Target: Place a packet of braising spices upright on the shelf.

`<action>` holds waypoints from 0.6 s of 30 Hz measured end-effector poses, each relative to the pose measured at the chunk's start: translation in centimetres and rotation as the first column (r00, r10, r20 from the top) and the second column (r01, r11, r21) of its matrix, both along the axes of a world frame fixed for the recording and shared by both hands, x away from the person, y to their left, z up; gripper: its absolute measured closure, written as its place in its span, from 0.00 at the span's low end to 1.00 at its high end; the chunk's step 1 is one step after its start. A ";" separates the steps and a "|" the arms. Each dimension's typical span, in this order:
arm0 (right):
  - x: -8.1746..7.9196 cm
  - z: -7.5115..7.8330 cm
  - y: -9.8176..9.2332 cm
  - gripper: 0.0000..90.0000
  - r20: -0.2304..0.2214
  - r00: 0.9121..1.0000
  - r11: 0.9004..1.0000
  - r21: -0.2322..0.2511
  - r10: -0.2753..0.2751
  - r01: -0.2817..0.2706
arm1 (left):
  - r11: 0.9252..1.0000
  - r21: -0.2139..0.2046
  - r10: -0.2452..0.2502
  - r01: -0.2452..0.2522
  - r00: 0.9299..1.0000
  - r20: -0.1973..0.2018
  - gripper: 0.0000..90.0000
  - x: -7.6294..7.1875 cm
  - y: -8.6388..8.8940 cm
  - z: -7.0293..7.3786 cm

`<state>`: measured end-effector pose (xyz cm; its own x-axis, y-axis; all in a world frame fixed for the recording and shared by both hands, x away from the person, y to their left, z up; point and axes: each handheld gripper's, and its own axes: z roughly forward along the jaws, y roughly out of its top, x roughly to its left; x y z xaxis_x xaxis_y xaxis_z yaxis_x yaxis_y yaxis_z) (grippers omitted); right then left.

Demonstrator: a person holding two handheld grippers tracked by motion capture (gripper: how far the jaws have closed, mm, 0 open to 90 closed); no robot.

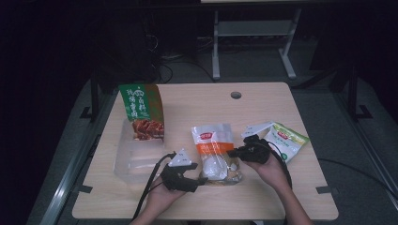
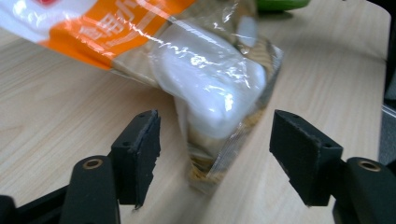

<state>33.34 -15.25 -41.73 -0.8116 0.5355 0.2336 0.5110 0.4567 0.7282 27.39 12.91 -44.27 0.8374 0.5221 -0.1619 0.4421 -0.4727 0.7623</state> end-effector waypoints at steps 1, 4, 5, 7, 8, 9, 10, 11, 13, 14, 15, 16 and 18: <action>-0.5 0.1 -0.4 1.00 0.009 1.000 0.999 0.038 0.013 -0.014 | 1.000 -0.004 0.000 0.000 1.000 -0.017 0.37 0.4 -0.1 -0.2; -1.0 0.4 -0.8 1.00 0.021 0.999 0.996 0.077 0.039 -0.040 | 1.000 -0.015 0.014 -0.014 0.999 -0.029 0.39 0.7 -0.2 -0.3; -1.3 0.5 -0.8 1.00 0.034 0.998 0.994 0.096 0.056 -0.059 | 1.000 -0.027 0.011 -0.012 0.999 -0.044 0.42 1.0 -0.3 -0.3; -1.7 0.7 -0.9 1.00 0.054 0.996 0.991 0.107 0.069 -0.074 | 0.998 -0.056 0.025 -0.029 0.997 -0.078 0.46 1.3 -0.5 -0.2; -1.7 0.7 -0.9 1.00 0.054 0.996 0.991 0.107 0.069 -0.074 | 0.998 -0.056 0.025 -0.029 0.997 -0.078 0.50 1.3 -0.5 -0.2; -2.0 0.8 -0.9 1.00 0.064 0.995 0.989 0.121 0.078 -0.085 | 0.997 -0.075 0.021 -0.028 0.995 -0.093 0.55 1.6 -0.6 0.0; -2.0 0.8 -0.9 1.00 0.064 0.995 0.989 0.121 0.078 -0.085 | 0.997 -0.075 0.021 -0.028 0.995 -0.093 0.59 1.6 -0.6 0.0; -2.2 0.9 -1.0 1.00 0.068 0.994 0.986 0.139 0.087 -0.096 | 0.995 -0.099 0.024 -0.034 0.995 -0.101 0.67 1.8 -0.6 0.2; -2.2 0.9 -1.0 1.00 0.070 0.993 0.985 0.140 0.091 -0.100 | 0.994 -0.103 0.025 -0.036 0.994 -0.106 0.72 1.9 -0.6 0.3; -2.3 0.9 -1.0 1.00 0.079 0.992 0.985 0.137 0.096 -0.106 | 0.993 -0.118 0.015 -0.029 0.993 -0.115 0.79 2.0 -0.5 0.3; -2.3 0.9 -1.0 1.00 0.083 0.992 0.985 0.137 0.098 -0.109 | 0.992 -0.120 0.020 -0.033 0.994 -0.109 0.89 2.0 -0.6 0.5; -2.3 0.9 -1.0 1.00 0.083 0.992 0.985 0.137 0.098 -0.109 | 0.992 -0.120 0.020 -0.033 0.994 -0.109 0.91 2.0 -0.6 0.5; -2.2 0.9 -1.0 1.00 0.085 0.991 0.984 0.139 0.103 -0.114 | 0.993 -0.111 0.024 -0.035 0.995 -0.101 0.94 1.9 -0.7 0.7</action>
